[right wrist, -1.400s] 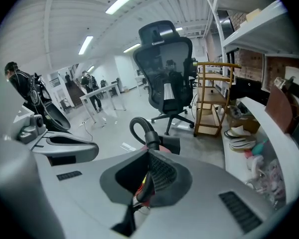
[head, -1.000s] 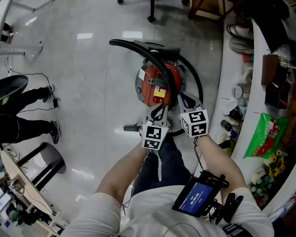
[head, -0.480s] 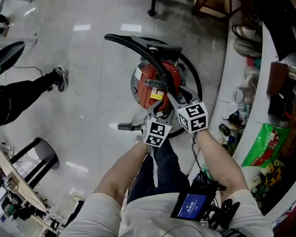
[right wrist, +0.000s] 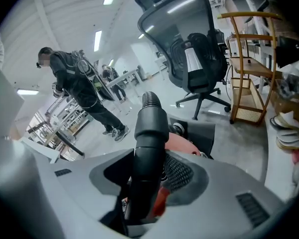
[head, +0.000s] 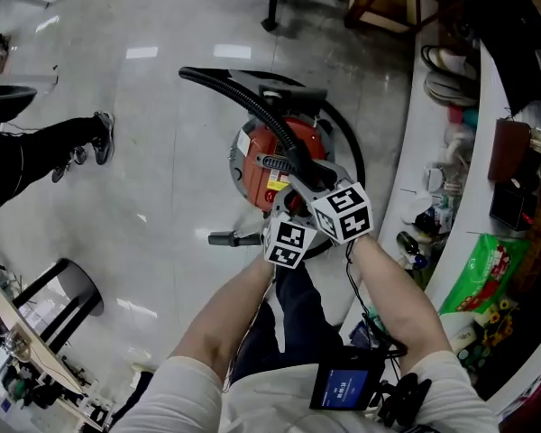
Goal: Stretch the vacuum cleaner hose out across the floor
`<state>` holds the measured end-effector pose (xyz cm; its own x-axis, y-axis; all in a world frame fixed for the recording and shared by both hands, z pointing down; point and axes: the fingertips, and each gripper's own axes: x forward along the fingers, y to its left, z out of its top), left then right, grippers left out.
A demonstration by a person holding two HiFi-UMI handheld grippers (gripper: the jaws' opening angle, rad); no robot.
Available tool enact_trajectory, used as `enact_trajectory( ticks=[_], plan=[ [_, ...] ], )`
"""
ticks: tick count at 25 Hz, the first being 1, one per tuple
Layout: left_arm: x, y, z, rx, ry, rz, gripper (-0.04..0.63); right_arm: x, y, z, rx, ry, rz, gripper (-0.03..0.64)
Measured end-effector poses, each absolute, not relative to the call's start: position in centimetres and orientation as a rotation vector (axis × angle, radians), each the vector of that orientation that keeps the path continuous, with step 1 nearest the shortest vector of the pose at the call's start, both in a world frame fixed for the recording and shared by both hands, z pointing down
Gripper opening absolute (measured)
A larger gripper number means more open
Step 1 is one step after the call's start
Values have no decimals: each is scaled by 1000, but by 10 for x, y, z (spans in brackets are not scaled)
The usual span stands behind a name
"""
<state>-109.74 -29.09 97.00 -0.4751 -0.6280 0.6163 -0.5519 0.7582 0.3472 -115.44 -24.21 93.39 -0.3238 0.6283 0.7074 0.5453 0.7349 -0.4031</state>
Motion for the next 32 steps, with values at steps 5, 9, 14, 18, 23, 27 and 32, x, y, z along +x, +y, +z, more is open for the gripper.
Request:
enact_trajectory(
  ticks=[5,9,14,18,23,27,32],
  plan=[
    [-1099,-289,965,841,-2205,-148,193,-1151,-241,929,-884,-1976,103,179],
    [-1086,-283,955,839,-2205,-165,192,-1138,-233,916,-890,-1949,118,178],
    [-1071,-264,932,844,-2207,-174,189,-1121,-212,891,-949,-1919,157,176],
    [-1052,-246,913,845,-2201,-182,186,-1101,-194,869,-1009,-1879,196,176],
    [-1029,-226,894,861,-2193,-180,184,-1077,-174,847,-1059,-1849,240,173],
    [-1012,-212,880,883,-2184,-182,184,-1059,-159,832,-1102,-1832,263,173],
    [-992,-191,866,889,-2185,-185,184,-1038,-135,815,-1223,-1781,276,173]
  ],
)
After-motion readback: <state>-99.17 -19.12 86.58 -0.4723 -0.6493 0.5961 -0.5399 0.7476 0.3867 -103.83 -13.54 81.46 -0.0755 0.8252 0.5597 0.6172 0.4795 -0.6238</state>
